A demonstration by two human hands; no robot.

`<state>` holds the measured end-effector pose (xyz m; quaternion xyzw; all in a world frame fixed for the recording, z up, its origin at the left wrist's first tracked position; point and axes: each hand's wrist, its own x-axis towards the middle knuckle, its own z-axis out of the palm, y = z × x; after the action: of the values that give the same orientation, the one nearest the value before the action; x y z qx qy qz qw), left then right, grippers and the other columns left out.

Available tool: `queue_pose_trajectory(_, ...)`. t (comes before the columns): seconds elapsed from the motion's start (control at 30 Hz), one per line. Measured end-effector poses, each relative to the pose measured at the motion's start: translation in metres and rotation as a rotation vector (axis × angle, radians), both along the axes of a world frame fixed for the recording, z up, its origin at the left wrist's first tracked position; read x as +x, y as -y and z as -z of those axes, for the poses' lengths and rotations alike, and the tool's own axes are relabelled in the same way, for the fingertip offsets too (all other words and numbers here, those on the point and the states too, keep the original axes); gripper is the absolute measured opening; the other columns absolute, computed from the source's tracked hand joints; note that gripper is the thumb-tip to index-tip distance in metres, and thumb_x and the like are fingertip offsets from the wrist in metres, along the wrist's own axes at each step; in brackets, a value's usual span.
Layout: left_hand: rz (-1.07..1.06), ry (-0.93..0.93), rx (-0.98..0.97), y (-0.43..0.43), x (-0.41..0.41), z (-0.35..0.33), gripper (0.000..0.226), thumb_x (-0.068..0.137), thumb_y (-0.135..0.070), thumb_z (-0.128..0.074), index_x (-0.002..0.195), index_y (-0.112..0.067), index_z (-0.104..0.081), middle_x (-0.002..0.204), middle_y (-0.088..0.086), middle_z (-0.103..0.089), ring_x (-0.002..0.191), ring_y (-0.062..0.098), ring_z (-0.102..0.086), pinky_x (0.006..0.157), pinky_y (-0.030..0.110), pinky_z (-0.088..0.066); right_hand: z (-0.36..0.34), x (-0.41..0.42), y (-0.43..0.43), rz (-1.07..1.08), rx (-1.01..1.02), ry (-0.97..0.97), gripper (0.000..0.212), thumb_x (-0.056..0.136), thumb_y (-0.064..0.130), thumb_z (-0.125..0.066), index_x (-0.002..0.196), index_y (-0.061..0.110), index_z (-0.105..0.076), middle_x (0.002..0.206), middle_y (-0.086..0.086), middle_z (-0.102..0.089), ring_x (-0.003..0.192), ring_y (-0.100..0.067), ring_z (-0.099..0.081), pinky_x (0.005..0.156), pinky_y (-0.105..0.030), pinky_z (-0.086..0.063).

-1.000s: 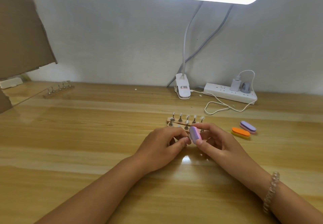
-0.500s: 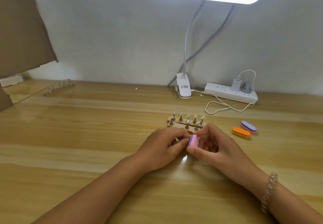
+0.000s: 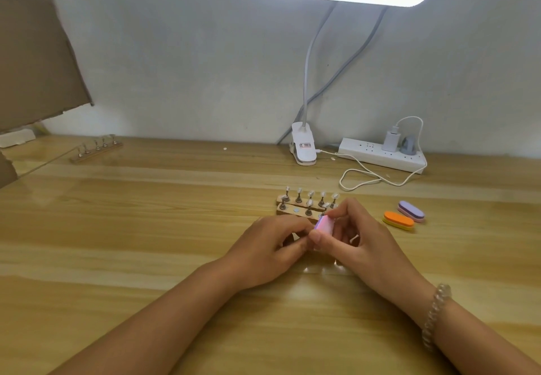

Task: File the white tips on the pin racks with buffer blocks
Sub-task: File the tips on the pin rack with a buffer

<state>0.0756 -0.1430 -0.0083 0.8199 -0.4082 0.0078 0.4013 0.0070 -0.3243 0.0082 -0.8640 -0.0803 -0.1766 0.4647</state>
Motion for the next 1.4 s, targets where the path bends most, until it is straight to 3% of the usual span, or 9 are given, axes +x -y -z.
queue_pose_trajectory(0.43,-0.010,-0.017,-0.006,0.001,-0.001,-0.003,0.017,0.096,-0.022,-0.057,0.103,-0.021,-0.072,0.095,-0.009,-0.071,0.087,0.014,-0.063,0.076,0.043,-0.050,0.006,0.000,0.003,-0.096,-0.003,-0.022,0.040,0.071,0.058,-0.072,0.089,0.026,-0.055,0.066,0.007,-0.058,0.059,-0.004,-0.050,0.055,-0.017,-0.039)
queue_pose_trajectory(0.6,0.012,-0.009,0.006,0.001,-0.002,-0.004,0.015,0.094,-0.026,-0.056,0.094,-0.020,-0.069,0.089,-0.007,-0.069,0.086,0.018,-0.063,0.076,0.046,-0.050,0.002,0.007,0.001,-0.003,0.046,-0.005,0.042,0.070,0.057,-0.069,0.092,0.023,-0.056,0.069,0.003,-0.062,0.061,-0.008,-0.051,0.058,-0.024,-0.040)
queue_pose_trajectory(0.73,-0.008,-0.033,-0.004,0.000,-0.001,-0.004,0.020,0.094,-0.026,-0.054,0.099,-0.018,-0.071,0.091,-0.007,-0.069,0.085,0.015,-0.061,0.074,0.040,-0.049,0.005,-0.001,0.001,-0.102,-0.024,-0.007,0.036,0.074,0.055,-0.071,0.094,0.030,-0.053,0.073,0.007,-0.063,0.059,-0.008,-0.051,0.056,-0.016,-0.039)
queue_pose_trajectory(0.9,0.010,-0.049,-0.009,0.001,-0.001,-0.005,0.020,0.098,-0.017,-0.059,0.088,-0.033,-0.065,0.086,-0.014,-0.067,0.083,0.011,-0.062,0.074,0.039,-0.050,-0.001,0.004,0.000,0.011,0.013,-0.007,0.043,0.070,0.059,-0.067,0.095,0.025,-0.057,0.078,0.004,-0.067,0.070,-0.027,-0.058,0.063,-0.036,-0.047)
queue_pose_trajectory(1.03,-0.010,-0.078,-0.039,0.001,0.002,-0.004,0.013,0.099,-0.016,-0.058,0.095,-0.021,-0.070,0.084,-0.013,-0.066,0.076,0.010,-0.058,0.068,0.031,-0.045,0.002,-0.007,-0.002,-0.089,-0.054,0.010,0.037,0.071,0.054,-0.074,0.094,0.030,-0.056,0.078,0.011,-0.063,0.061,-0.015,-0.052,0.055,-0.016,-0.041)
queue_pose_trajectory(1.1,-0.007,-0.109,-0.085,0.001,0.002,-0.006,0.018,0.099,-0.015,-0.058,0.089,-0.028,-0.068,0.078,-0.019,-0.064,0.070,0.001,-0.055,0.067,0.022,-0.043,0.001,-0.006,-0.001,-0.054,0.007,0.015,0.041,0.069,0.054,-0.073,0.096,0.028,-0.057,0.079,0.011,-0.063,0.061,-0.012,-0.052,0.055,-0.017,-0.041)
queue_pose_trajectory(1.23,-0.008,-0.190,-0.162,0.002,0.003,-0.007,0.022,0.098,-0.011,-0.059,0.089,-0.030,-0.066,0.091,-0.010,-0.072,0.069,0.004,-0.060,0.071,0.028,-0.053,-0.003,0.001,0.006,0.122,0.198,-0.015,0.049,0.069,0.045,-0.075,0.107,0.022,-0.055,0.085,0.002,-0.064,0.059,-0.008,-0.051,0.054,-0.018,-0.043)
queue_pose_trajectory(1.3,-0.011,-0.173,-0.138,0.002,0.003,-0.005,0.018,0.096,-0.011,-0.061,0.090,-0.026,-0.067,0.086,-0.015,-0.070,0.068,0.005,-0.059,0.070,0.026,-0.050,-0.002,-0.001,0.005,0.101,0.125,-0.019,0.042,0.076,0.033,-0.080,0.108,0.022,-0.053,0.087,0.004,-0.064,0.059,-0.012,-0.052,0.052,-0.019,-0.044)
queue_pose_trajectory(1.4,-0.026,-0.124,-0.063,0.001,0.003,-0.004,0.014,0.096,-0.011,-0.061,0.094,-0.021,-0.070,0.080,-0.017,-0.065,0.066,0.006,-0.053,0.067,0.027,-0.044,0.003,-0.006,-0.003,0.012,-0.117,0.037,0.036,0.076,0.036,-0.079,0.101,0.028,-0.053,0.087,0.013,-0.062,0.059,-0.014,-0.053,0.054,-0.019,-0.042)
